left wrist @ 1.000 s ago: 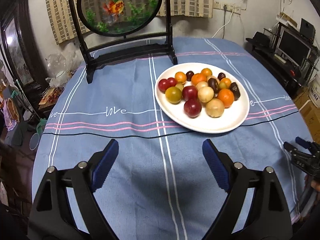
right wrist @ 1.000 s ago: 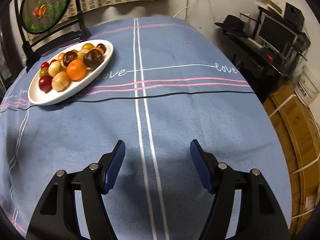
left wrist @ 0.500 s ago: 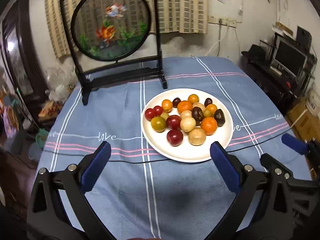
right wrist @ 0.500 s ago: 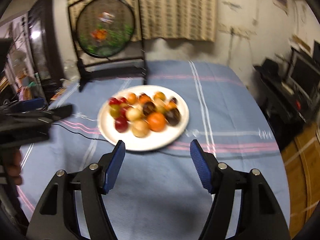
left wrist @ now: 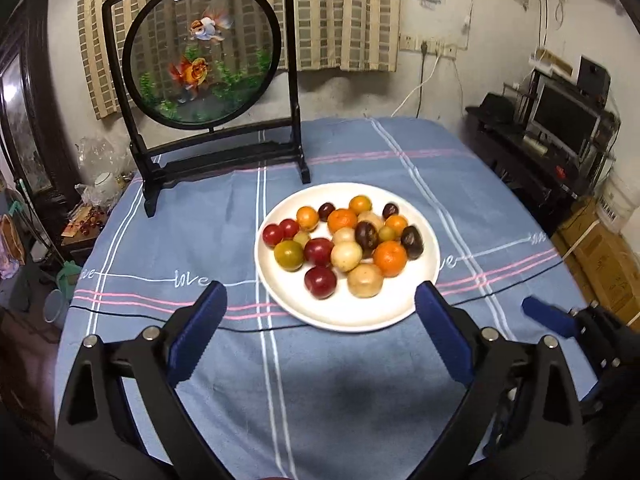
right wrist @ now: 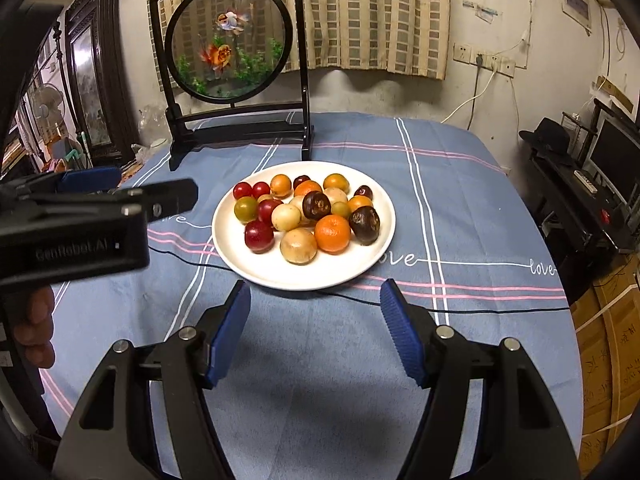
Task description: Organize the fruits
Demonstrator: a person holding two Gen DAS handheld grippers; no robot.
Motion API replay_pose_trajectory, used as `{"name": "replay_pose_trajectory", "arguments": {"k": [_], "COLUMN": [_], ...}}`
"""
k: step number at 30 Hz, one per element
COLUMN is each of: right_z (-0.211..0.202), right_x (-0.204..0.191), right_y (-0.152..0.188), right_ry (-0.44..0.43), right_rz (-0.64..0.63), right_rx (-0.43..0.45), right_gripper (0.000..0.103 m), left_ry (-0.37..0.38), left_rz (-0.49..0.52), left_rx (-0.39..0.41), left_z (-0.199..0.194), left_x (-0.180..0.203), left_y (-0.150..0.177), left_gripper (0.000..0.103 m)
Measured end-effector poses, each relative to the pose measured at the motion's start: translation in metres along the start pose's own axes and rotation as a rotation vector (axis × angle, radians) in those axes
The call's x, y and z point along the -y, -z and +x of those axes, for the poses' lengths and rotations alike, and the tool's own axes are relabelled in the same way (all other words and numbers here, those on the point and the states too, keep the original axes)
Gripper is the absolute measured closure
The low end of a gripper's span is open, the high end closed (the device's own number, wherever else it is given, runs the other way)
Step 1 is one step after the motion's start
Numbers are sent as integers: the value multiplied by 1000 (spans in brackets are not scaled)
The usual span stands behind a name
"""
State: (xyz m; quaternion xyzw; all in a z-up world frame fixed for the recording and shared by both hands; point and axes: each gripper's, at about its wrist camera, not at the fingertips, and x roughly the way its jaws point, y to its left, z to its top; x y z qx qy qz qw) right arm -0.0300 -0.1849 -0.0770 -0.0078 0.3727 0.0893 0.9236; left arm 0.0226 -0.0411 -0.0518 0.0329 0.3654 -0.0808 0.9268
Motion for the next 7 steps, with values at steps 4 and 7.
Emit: {"name": "replay_pose_trajectory", "arguments": {"k": [4,7], "right_z": [0,0], "right_x": [3,3], "right_y": [1,3], "right_ry": [1,-2], "right_rz": [7,13], "right_rx": [-7,-9], "right_gripper": [35,35], "left_ry": [-6,10], "left_rz": [-15,-42], "left_rx": [-5,-36], "left_z": [-2,0], "left_x": [-1,-3], "left_y": [-3,-3], "left_gripper": [2,2]}}
